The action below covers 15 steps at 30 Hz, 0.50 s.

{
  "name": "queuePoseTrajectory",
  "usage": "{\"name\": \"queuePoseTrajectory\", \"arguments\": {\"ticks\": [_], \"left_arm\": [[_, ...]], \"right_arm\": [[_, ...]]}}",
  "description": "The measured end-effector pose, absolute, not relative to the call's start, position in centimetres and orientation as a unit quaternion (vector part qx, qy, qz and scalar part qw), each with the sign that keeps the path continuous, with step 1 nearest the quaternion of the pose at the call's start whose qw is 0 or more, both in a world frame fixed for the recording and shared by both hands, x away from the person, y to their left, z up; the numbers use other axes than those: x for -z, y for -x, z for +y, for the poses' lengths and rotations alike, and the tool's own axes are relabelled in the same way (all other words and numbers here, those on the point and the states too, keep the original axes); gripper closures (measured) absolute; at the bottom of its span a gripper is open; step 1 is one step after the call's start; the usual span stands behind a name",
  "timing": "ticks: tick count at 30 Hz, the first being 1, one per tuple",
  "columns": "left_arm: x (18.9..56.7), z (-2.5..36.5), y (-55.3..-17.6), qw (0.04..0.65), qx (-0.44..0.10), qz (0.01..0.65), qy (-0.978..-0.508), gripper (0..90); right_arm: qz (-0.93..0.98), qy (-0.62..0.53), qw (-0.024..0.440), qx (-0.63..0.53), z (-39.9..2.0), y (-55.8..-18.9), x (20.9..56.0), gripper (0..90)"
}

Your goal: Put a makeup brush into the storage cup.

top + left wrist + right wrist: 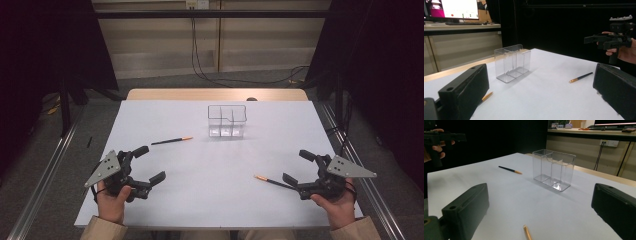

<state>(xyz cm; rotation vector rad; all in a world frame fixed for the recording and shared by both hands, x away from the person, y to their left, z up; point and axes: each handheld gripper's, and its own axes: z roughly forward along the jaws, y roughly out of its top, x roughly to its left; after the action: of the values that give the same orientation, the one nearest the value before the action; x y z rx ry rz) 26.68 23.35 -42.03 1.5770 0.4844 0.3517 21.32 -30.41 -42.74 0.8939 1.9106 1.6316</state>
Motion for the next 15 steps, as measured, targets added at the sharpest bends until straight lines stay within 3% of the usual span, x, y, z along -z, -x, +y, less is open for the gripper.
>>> {"name": "queuePoseTrajectory", "arguments": {"ticks": [15], "left_arm": [[42.0, 22.8, -27.9, 0.658, -0.161, 0.216, -0.703, 0.1]], "right_arm": [[0.695, -0.331, 0.241, -0.592, -31.0, -20.7, 42.7, 0.6]]}}
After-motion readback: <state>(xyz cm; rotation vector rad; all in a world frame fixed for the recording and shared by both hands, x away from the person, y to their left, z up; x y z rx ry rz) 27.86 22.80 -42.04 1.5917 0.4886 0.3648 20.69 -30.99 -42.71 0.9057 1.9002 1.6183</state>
